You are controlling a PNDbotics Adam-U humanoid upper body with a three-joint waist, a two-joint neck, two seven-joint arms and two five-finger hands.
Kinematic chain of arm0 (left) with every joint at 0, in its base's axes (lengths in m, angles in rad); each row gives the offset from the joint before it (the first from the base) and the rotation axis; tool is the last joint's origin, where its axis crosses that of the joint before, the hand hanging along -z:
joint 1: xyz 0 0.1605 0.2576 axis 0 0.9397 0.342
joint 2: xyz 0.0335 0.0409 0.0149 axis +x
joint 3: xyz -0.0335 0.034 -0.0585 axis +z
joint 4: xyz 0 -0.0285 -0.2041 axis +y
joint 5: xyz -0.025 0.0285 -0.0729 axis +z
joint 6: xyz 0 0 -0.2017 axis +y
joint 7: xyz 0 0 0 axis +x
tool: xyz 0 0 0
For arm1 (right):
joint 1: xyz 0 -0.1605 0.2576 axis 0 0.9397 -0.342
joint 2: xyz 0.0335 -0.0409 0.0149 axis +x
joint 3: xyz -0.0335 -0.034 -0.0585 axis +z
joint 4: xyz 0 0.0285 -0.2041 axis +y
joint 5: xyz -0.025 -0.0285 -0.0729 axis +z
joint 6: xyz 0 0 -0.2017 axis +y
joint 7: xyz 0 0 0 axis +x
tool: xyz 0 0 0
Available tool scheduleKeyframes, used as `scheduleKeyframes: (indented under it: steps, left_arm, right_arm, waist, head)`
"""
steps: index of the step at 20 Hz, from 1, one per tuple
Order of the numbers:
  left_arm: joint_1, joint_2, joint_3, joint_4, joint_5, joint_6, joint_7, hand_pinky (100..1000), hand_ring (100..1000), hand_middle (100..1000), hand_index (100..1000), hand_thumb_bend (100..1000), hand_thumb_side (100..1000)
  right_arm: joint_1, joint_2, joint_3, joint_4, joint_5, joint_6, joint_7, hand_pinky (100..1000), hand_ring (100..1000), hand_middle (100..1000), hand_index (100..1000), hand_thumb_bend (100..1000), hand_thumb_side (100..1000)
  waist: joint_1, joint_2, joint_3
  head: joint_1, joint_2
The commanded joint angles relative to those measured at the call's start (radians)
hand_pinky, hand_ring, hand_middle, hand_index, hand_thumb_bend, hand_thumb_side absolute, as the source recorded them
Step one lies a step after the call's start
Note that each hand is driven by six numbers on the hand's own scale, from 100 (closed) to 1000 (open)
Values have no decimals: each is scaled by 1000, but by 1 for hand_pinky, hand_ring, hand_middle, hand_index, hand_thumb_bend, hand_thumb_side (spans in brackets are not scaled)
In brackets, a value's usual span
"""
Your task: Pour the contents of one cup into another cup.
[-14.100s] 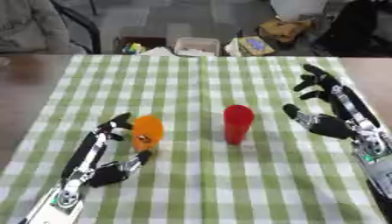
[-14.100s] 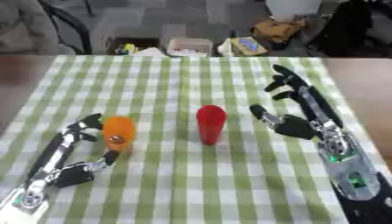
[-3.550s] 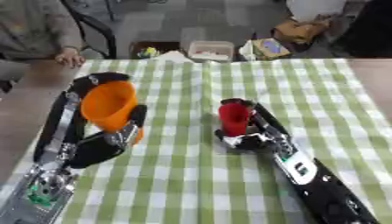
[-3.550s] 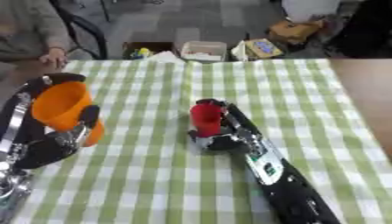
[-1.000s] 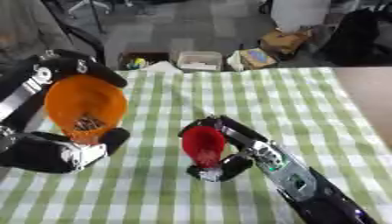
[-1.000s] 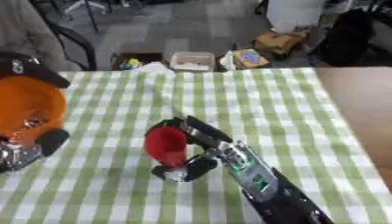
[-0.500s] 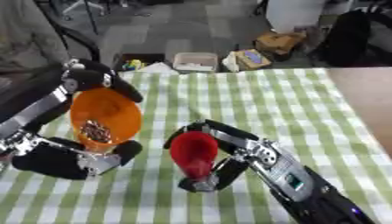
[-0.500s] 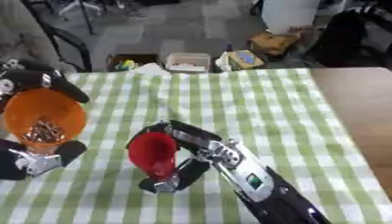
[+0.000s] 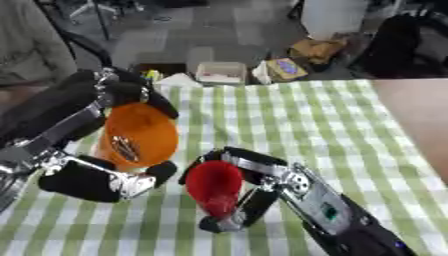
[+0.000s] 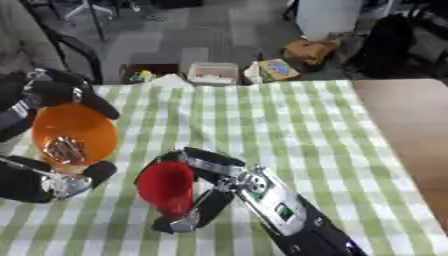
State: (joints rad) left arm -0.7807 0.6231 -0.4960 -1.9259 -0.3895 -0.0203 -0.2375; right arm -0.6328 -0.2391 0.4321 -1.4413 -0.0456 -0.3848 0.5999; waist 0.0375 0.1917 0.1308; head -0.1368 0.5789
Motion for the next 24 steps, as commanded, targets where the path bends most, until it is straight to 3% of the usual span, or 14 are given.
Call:
scheduleKeyframes:
  steps: [1,15,24]
  left_arm:
    - [-28,-10,-3,30,-55,-19,-2,208,382,144,572,171,100]
    - [-58,-61,-37,123,-286,-109,-60,147,311,130,565,298,100]
    - [-61,-63,-40,104,-429,-158,-75,113,275,140,561,402,100]
  right_arm:
    - [-11,5,-2,-15,-9,1,7,312,463,100,770,100,100]
    - [-10,12,-3,-11,-13,7,6,312,463,100,770,100,100]
    - [-9,12,-4,-10,-11,8,6,312,464,100,771,100,100]
  waist:
    - [2,-16,0]
    - [8,-17,-6]
    - [13,-18,-5]
  head:
    - [2,-7]
    - [5,-6]
    - [3,-6]
